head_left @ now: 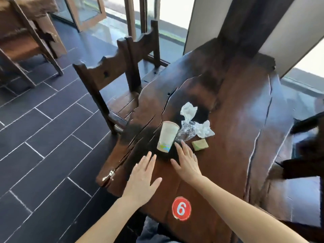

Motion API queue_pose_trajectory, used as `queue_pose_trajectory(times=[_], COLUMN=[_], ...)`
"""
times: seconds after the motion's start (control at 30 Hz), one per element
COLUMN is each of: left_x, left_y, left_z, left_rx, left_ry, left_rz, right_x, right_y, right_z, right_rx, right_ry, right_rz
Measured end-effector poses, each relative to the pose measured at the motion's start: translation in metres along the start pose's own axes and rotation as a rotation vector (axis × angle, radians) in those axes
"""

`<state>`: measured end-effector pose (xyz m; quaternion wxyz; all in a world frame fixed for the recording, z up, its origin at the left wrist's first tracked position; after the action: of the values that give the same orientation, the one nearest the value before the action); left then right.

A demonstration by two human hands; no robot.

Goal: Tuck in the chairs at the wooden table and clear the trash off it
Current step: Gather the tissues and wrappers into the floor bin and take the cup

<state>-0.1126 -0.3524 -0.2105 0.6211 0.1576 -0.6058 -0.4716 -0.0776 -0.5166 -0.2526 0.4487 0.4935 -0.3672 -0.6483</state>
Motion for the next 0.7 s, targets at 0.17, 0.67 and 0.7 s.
queue_pose_trajectory(times=[0.17,0.67,0.7], left_x=[0.021,0.070,0.074], left_y=[-0.025,-0.100,-0.108], left_z=[-0.064,-0.272,-0.268], left_rx=[-0.155,-0.300,-0.328], left_ry=[-0.068,-0.083,-0.093], left_rz=[0.071,-0.032,-0.046], right_x=[0.067,0.136,0.137], right_y=[0.003,-0.031,-0.037], right_z=[-0.005,-0.082,-0.081], right_rx=[-0.013,-0.137,-0.144], right_ry=[-0.234,-0.487,-0.502], right_rz=[-0.013,-0.016,-0.007])
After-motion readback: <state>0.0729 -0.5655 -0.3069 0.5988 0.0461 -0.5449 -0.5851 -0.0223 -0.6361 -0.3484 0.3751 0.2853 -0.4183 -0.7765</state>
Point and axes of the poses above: each hand's wrist, its own z-axis away from the middle knuckle, its own y-axis out of the back of the hand, x = y × z, the point moved 9 cm from there along -z, towards the middle knuckle, and after that the axes turned 8 degrees about z, right-handed, at the moved point
